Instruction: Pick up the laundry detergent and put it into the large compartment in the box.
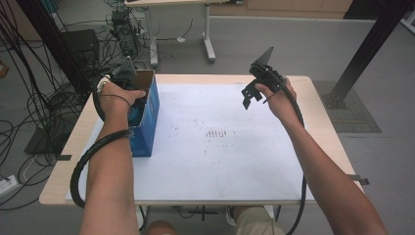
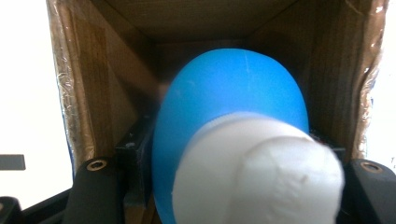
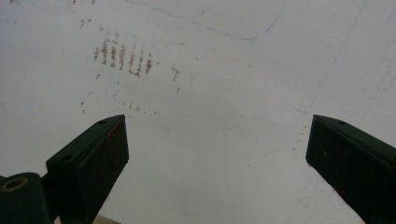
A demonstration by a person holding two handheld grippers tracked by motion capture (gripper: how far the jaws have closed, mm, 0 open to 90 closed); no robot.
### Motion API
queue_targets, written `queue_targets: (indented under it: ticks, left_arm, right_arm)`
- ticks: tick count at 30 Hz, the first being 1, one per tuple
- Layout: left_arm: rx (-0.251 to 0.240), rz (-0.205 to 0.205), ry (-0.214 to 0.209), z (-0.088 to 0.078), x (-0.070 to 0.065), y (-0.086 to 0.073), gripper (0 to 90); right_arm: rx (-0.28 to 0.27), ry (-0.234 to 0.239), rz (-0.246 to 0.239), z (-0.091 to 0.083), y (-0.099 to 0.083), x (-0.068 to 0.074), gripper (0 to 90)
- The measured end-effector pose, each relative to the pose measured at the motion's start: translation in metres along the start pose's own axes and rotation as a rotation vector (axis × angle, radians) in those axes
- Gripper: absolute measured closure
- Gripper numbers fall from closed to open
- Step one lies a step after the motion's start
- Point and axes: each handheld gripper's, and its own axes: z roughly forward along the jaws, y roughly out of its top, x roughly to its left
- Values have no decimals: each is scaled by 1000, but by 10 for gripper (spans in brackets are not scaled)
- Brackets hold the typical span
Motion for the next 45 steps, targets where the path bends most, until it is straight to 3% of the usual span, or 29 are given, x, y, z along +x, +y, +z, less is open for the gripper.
queue_targets:
  ticks: [16,26,35,45]
  left_arm:
    - [-3,16,16,-1,-3,-2,316]
    - [-3,32,27,-13,-5,-4,298]
    - [-17,47,30,-31,-7,-9,268]
    - [-34,92,42,-63,-10,-15,229]
  right_arm:
    - [-6,1,-6,-1,-1,2,59]
    - [-14,-2,-12,-2,-2,6,59]
    - [-17,-3,-13,-2,-3,10,59]
    - [-19,-3,-10,-4,-5,10,59]
